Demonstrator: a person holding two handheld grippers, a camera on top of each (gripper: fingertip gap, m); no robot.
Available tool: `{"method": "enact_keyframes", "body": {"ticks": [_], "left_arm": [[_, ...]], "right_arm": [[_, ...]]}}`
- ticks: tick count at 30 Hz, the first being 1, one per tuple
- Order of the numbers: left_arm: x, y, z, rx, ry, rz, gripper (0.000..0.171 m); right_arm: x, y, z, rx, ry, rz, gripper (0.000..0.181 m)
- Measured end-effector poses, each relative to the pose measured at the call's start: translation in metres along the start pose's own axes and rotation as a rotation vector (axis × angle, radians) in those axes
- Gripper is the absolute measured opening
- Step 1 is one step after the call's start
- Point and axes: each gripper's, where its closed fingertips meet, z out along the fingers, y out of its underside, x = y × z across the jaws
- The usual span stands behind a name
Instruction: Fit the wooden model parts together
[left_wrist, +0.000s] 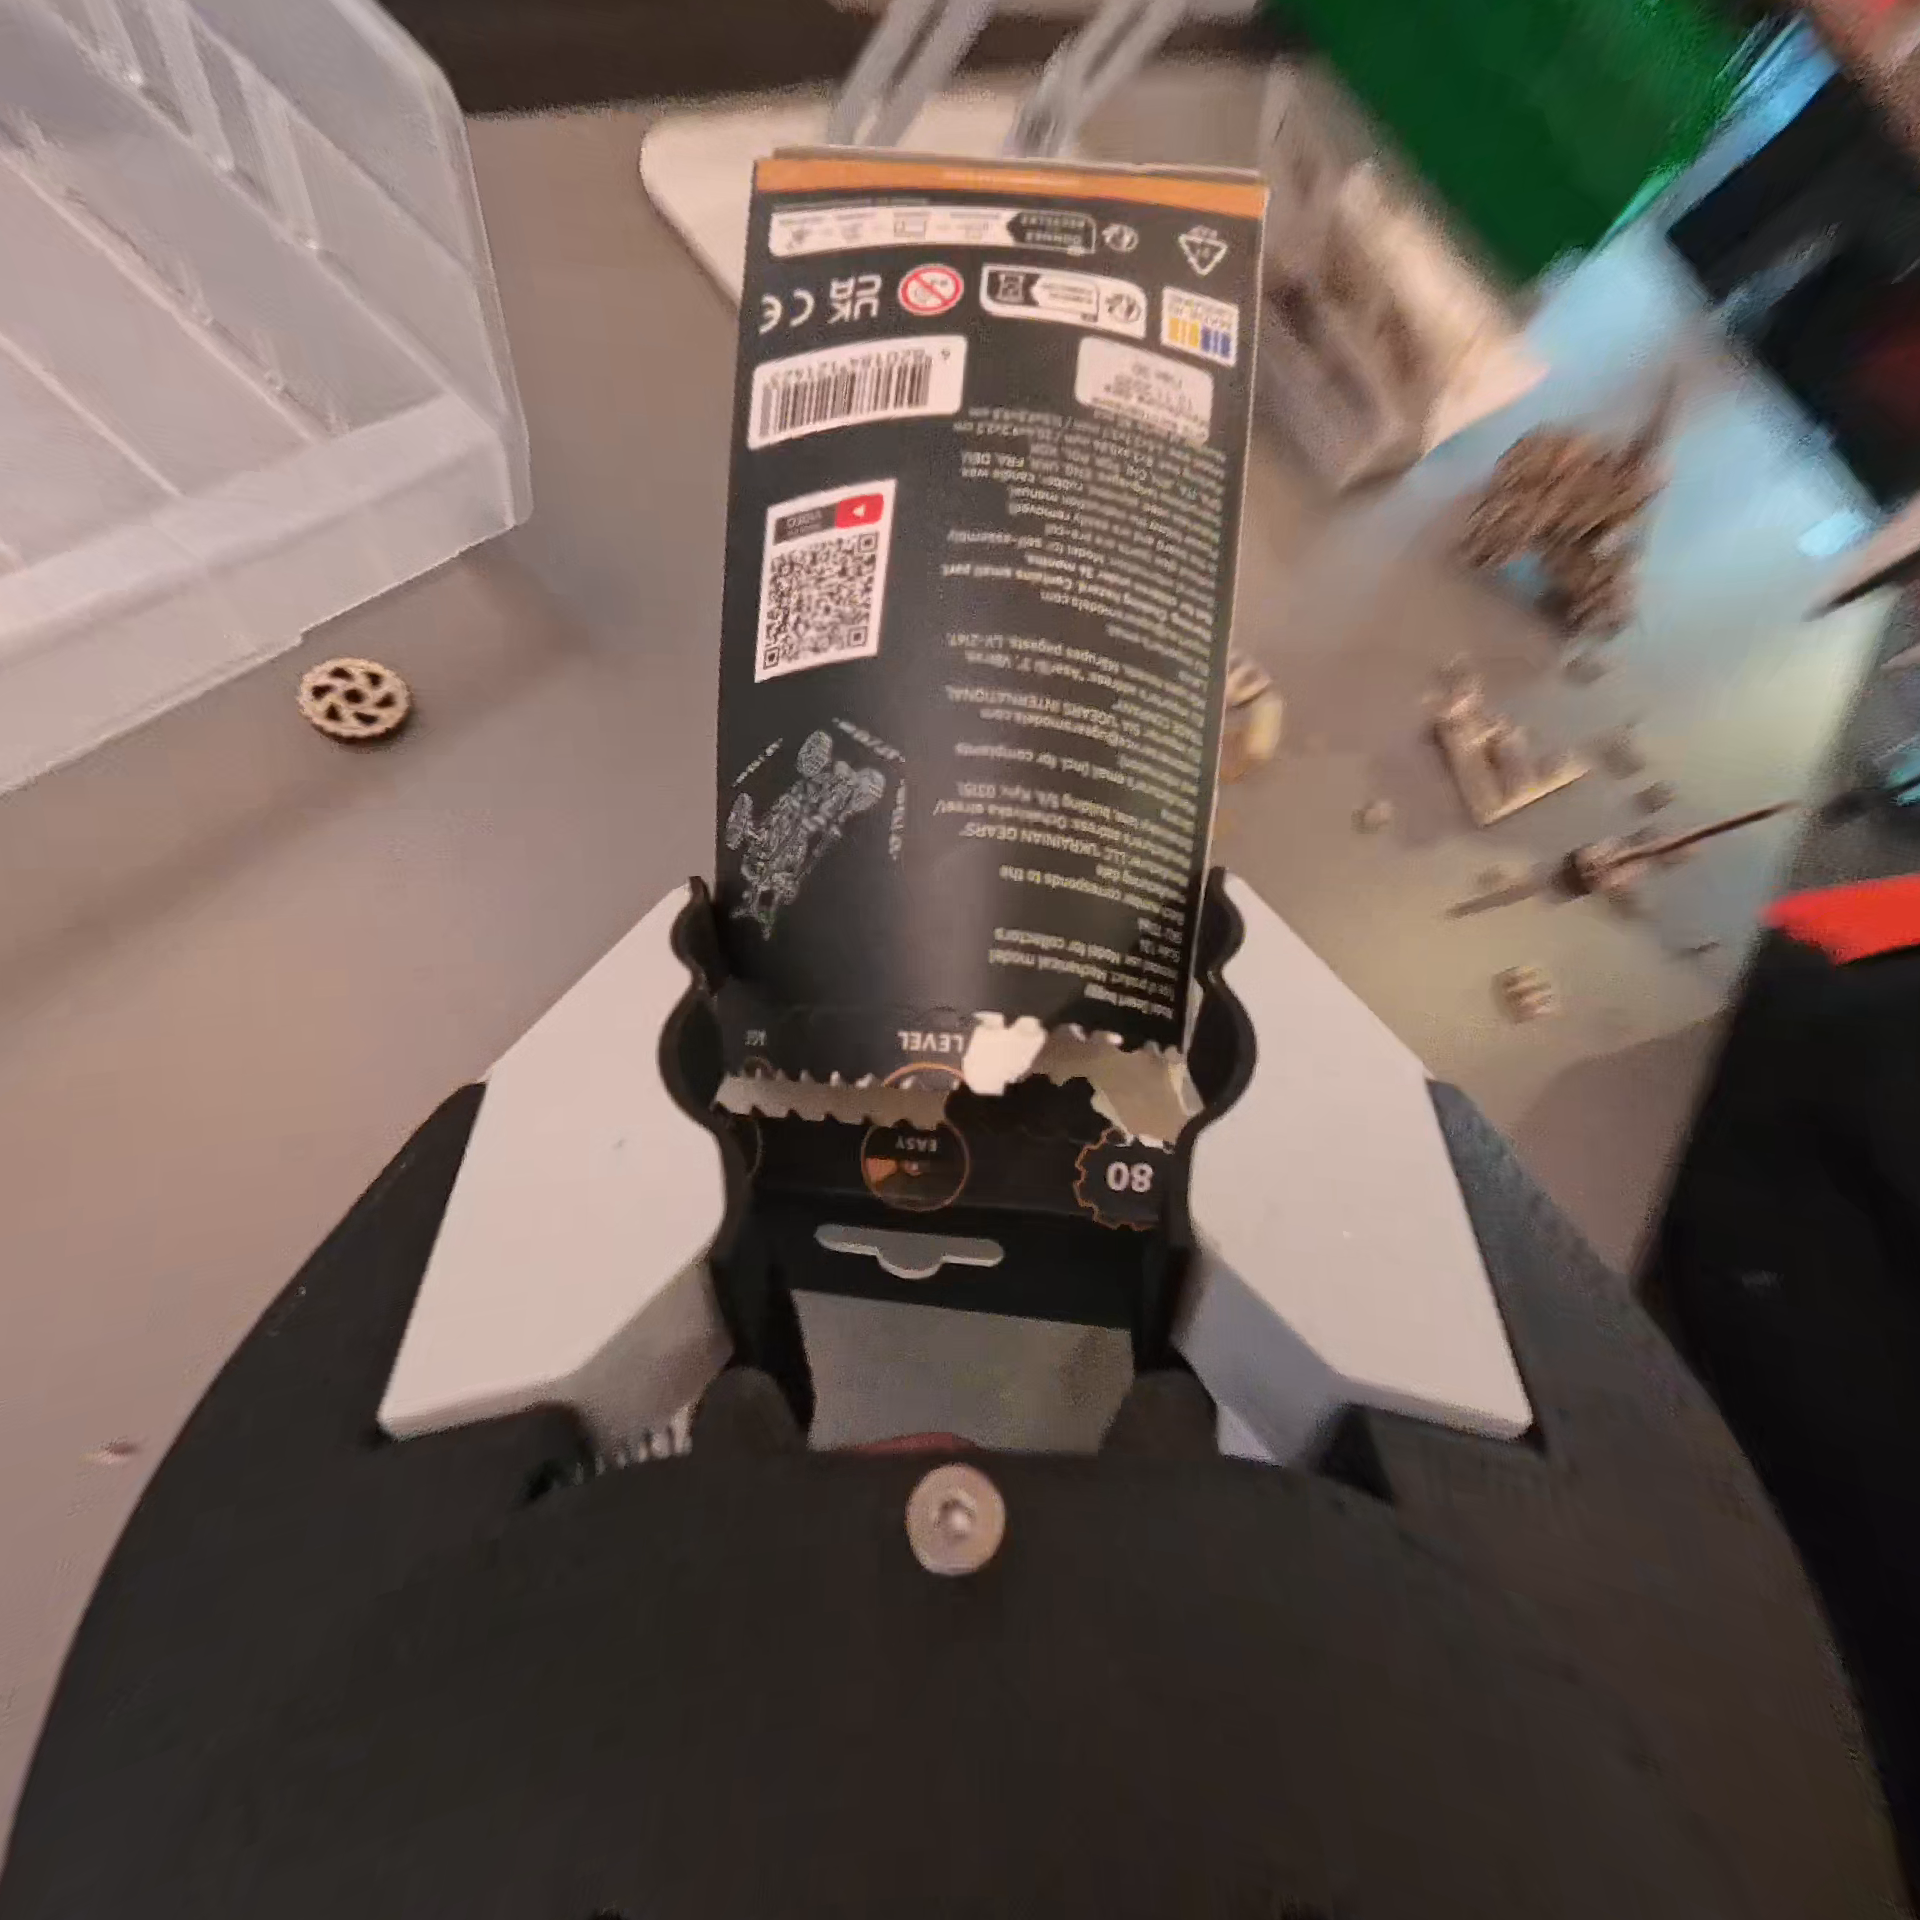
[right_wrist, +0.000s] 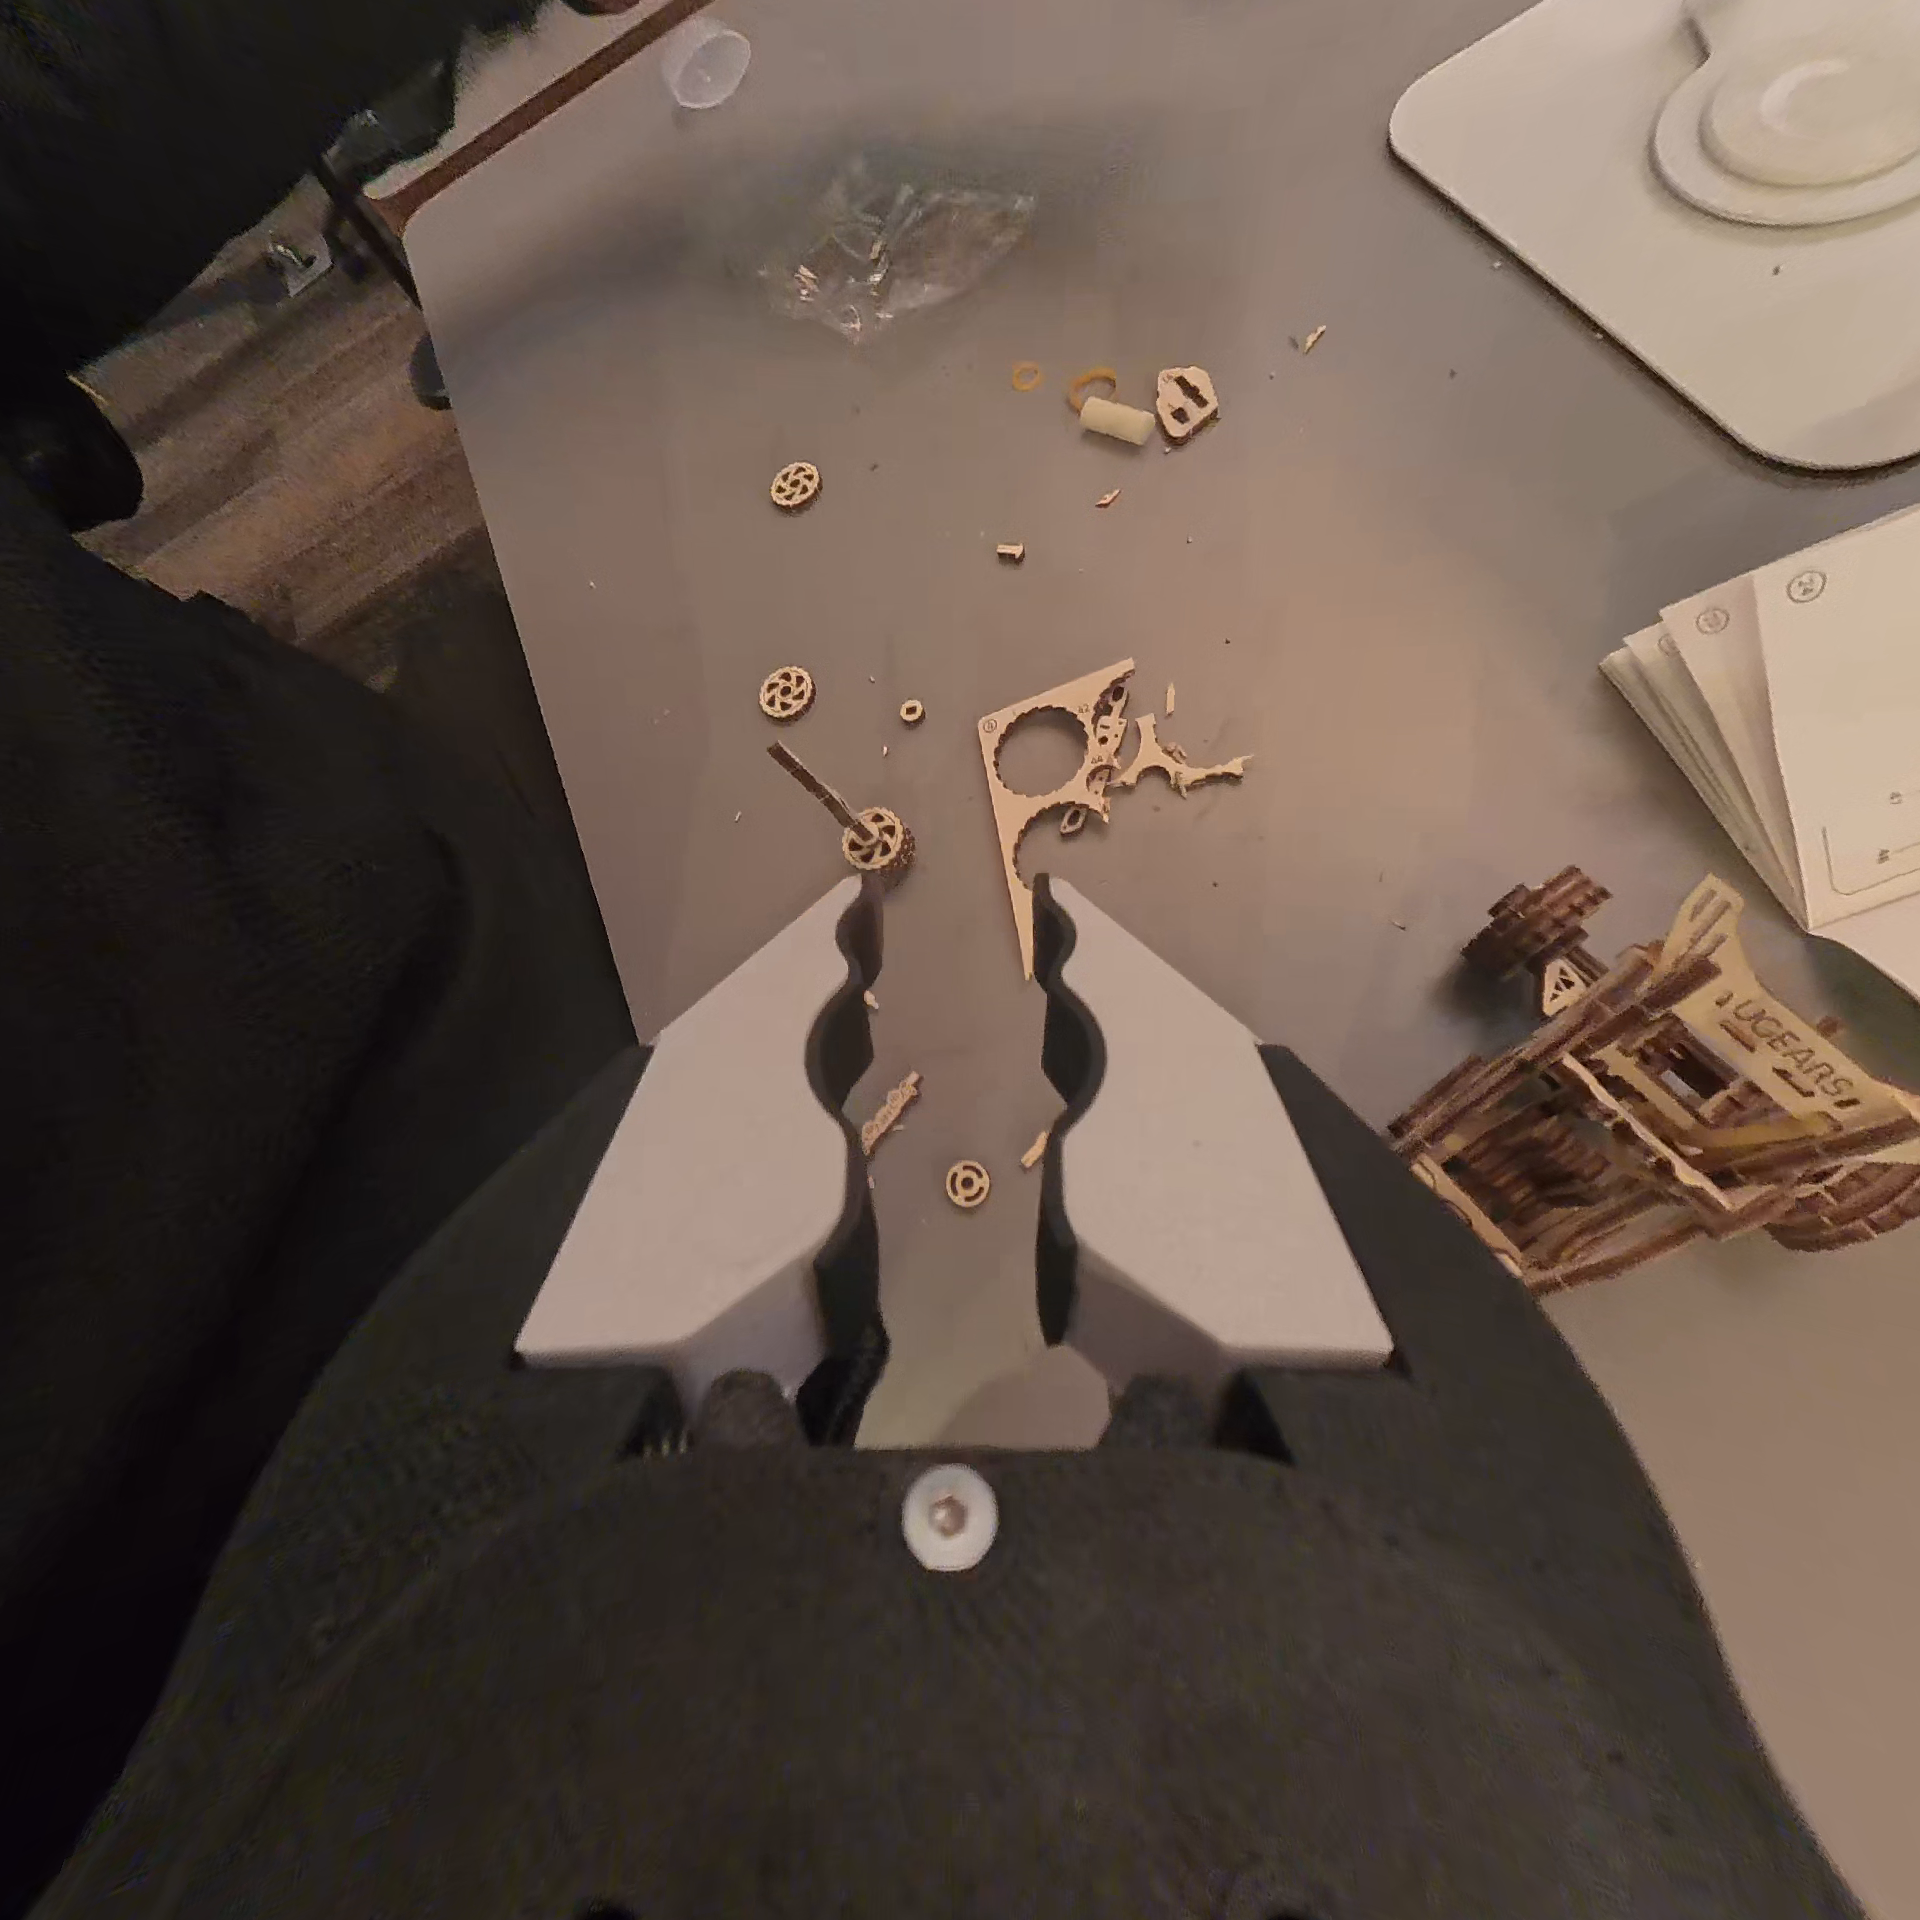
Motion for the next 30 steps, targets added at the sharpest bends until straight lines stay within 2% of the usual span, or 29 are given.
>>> {"method": "enact_keyframes", "body": {"ticks": [2,4,7,9,10,14,16,18,19,21,23,25,27,30], "left_arm": [[0.020,-0.013,-0.020,0.164,0.148,-0.097,0.089],[0.039,-0.024,-0.043,0.329,0.282,-0.125,0.090],[0.039,-0.032,-0.077,0.554,0.352,-0.186,0.092],[0.025,-0.031,-0.099,0.688,0.314,-0.252,0.091],[0.021,-0.027,-0.109,0.729,0.289,-0.272,0.090],[0.030,-0.005,-0.125,0.710,0.187,-0.237,0.091],[0.032,0.001,-0.126,0.721,0.195,-0.250,0.092],[0.023,0.009,-0.116,0.691,0.161,-0.300,0.091],[0.017,0.016,-0.106,0.637,0.112,-0.328,0.091],[0.014,0.036,-0.078,0.467,-0.042,-0.282,0.091],[0.000,0.068,-0.058,0.211,-0.309,-0.120,0.092],[-0.008,0.097,-0.048,-0.004,-0.441,-0.055,0.095],[-0.014,0.111,-0.049,-0.068,-0.532,-0.069,0.101],[-0.007,0.123,-0.049,-0.098,-0.542,-0.083,0.105]], "right_arm": [[-0.002,-0.003,0.001,0.006,0.003,-0.005,0.026],[-0.005,-0.007,0.001,0.017,0.001,-0.001,0.026],[-0.011,-0.014,0.001,0.044,-0.006,0.005,0.026],[-0.014,-0.015,0.001,0.046,0.007,0.001,0.026],[-0.015,-0.015,-0.001,0.049,0.017,0.001,0.026],[-0.022,-0.012,-0.006,0.087,0.027,0.040,0.026],[-0.024,-0.009,-0.005,0.097,0.021,0.059,0.026],[-0.025,-0.008,-0.002,0.095,0.005,0.066,0.026],[-0.026,-0.009,-0.001,0.091,0.005,0.059,0.025],[-0.027,-0.008,0.001,0.068,0.023,0.035,0.025],[-0.028,-0.005,0.003,0.046,0.036,0.023,0.026],[-0.030,-0.004,0.004,0.043,0.033,0.023,0.026],[-0.029,-0.002,0.004,0.033,0.042,0.020,0.026],[-0.028,0.001,0.005,0.018,0.048,0.017,0.026]]}}
